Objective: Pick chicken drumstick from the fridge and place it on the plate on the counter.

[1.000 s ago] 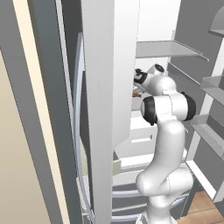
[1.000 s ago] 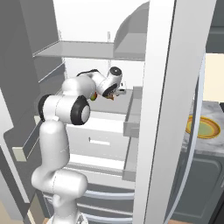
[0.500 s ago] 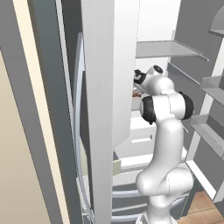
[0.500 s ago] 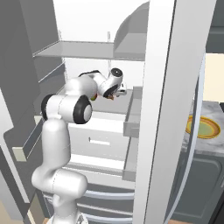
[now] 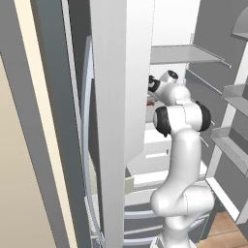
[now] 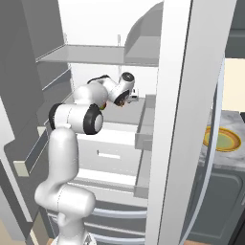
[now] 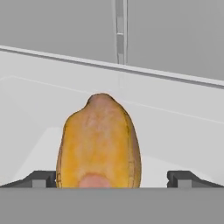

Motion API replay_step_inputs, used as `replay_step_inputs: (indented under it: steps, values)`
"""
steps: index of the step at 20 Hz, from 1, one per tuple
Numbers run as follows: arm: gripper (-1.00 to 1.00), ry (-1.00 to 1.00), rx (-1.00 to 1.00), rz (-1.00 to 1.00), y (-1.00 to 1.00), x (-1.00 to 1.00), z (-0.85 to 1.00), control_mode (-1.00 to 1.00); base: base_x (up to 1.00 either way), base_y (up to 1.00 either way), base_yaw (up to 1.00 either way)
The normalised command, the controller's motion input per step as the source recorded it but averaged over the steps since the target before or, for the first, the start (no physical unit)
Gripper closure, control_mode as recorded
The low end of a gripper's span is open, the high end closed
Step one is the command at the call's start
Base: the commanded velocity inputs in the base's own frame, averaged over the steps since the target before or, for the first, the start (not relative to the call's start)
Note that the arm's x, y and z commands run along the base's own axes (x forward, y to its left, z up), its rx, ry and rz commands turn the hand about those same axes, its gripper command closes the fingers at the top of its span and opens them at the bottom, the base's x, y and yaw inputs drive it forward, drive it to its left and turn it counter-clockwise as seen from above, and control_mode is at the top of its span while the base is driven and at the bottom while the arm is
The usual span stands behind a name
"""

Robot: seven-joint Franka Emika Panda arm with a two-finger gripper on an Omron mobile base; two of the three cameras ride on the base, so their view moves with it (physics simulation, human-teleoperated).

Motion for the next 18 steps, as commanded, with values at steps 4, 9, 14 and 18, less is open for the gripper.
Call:
replay_step_inputs:
  steps: [4,9,14,18]
  values:
    - [-1.00,0.02,0.00,0.00,0.08,0.08,-0.01,-1.00,0.00,0.00,0.00]
    - [-1.00,0.03,0.00,0.00,0.13,0.04,-0.01,-1.00,0.00,0.00,0.00]
    - [-1.00,0.01,0.00,0.00,0.16,0.00,-0.05,-1.00,0.00,0.00,0.00]
    - [-1.00,0.00,0.00,0.00,0.09,0.02,-0.19,-1.00,0.00,0.00,0.00]
